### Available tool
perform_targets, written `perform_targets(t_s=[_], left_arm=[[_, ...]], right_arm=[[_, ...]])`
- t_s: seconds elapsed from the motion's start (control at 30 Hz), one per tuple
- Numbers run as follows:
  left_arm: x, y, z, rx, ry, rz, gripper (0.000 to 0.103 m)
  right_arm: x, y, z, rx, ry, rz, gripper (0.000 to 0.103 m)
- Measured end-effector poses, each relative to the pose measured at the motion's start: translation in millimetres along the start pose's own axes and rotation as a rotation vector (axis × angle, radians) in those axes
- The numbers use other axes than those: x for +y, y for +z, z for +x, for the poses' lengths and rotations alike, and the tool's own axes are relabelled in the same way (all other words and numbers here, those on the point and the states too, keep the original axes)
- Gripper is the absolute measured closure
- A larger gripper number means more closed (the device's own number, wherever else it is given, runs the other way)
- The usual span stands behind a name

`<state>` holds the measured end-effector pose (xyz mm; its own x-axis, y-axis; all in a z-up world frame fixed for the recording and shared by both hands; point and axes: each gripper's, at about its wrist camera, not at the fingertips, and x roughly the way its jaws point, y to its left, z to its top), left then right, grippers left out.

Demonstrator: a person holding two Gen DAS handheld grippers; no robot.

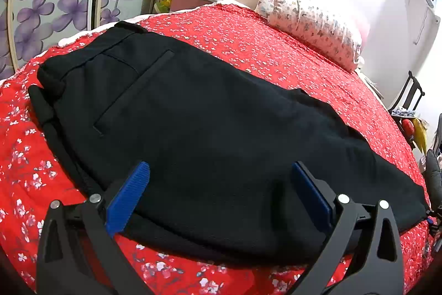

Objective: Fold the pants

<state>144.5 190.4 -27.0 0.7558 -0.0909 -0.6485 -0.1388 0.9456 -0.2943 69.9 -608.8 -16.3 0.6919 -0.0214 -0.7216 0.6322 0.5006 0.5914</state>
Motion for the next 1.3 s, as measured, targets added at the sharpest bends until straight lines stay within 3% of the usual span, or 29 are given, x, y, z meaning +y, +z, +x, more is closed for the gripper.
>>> perform_targets(t_s=[0.17, 0.3, 0.4, 0.53, 0.7, 0.83, 0.87, 0.97, 1.07, 1.2, 1.23, 1.3], left_arm=[[-0.2, -0.3, -0.2, 0.000, 0.000, 0.000, 0.002], [-0.3, -0.4, -0.3, -0.001, 0.000, -0.001, 0.002], [-0.4, -0.5, -0.4, -0.001, 0.000, -0.001, 0.002], [-0.4, -0.6, -0.5, -0.001, -0.001, -0.001, 0.002], [-0.6, -0.8, -0.8, -0.001, -0.002, -0.002, 0.002], [-2.2, -0.7, -0.4, -0.001, -0.003, -0.004, 0.002], [-2.4, -0.8, -0.1, -0.001, -0.004, -0.005, 0.002], [-2.5, -1.3, -1.3, -0.001, -0.007, -0.007, 0.002], [-3.2, -1.6, -1.6, -0.003, -0.014, -0.013, 0.002], [-4.7, -1.2, -1.4, -0.004, -0.019, -0.018, 0.002], [-3.8, -1.1, -1.5, -0.004, -0.020, -0.019, 0.002], [-3.1, -1.3, -2.0, -0.005, -0.021, -0.020, 0.002]], right_arm=[[14.4, -5.2, -24.2, -0.081, 0.099, -0.057, 0.084], [58.3, -12.8, -47.2, -0.112, 0.213, -0.156, 0.084], [112.4, -29.8, -61.4, -0.109, 0.307, -0.271, 0.084], [189.8, -71.1, -66.0, -0.050, 0.438, -0.426, 0.084], [275.1, -162.1, -31.8, 0.148, 0.556, -0.575, 0.084], [313.8, -252.9, 14.9, 0.343, 0.560, -0.696, 0.084], [317.9, -284.2, 31.1, 0.406, 0.525, -0.744, 0.084], [314.9, -327.9, 53.3, 0.476, 0.445, -0.802, 0.084], [311.9, -334.5, 58.3, 0.475, 0.421, -0.783, 0.084], [328.8, -317.6, 42.9, 0.428, 0.541, -0.690, 0.084], [335.3, -317.3, 37.7, 0.405, 0.577, -0.691, 0.084], [341.6, -337.0, 39.4, 0.426, 0.568, -0.758, 0.084]])
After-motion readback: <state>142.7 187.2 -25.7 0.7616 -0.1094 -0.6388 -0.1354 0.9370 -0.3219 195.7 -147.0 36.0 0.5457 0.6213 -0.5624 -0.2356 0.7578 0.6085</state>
